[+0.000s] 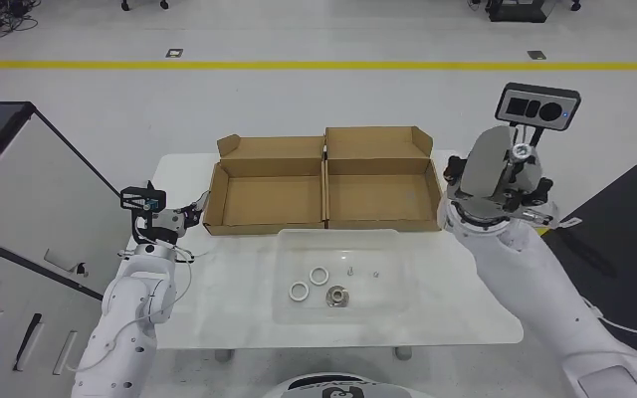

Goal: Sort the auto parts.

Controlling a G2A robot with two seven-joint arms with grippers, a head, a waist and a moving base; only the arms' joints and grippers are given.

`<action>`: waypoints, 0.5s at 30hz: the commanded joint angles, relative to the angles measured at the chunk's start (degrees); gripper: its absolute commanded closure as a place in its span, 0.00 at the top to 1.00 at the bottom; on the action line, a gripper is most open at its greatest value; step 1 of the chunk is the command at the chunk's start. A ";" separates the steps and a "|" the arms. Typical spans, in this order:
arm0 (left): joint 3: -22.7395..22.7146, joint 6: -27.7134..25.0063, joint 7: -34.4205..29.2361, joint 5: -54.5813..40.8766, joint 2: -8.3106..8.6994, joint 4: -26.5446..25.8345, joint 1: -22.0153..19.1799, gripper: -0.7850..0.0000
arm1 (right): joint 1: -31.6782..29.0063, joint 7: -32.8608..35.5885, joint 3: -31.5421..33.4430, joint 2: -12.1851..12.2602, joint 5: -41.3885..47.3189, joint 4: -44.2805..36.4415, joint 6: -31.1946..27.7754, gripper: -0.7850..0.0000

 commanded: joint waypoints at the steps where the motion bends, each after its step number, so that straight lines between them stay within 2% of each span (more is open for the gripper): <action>1: 0.00 0.00 0.00 0.00 0.00 0.00 0.00 1.00 | -0.48 0.67 0.97 -0.26 -0.36 0.44 0.69 0.00; 4: 0.00 0.00 0.00 0.00 0.00 0.00 0.00 1.00 | -0.94 1.95 2.63 -0.45 -2.83 1.58 1.97 0.00; 6: 0.00 0.00 0.00 0.00 0.00 0.00 0.00 1.00 | -0.85 2.99 4.23 -0.28 -7.73 3.03 3.84 0.00; 15: 0.00 0.00 0.00 0.00 0.00 0.00 0.00 1.00 | -0.96 -2.15 7.32 -0.22 -24.71 1.18 12.98 0.00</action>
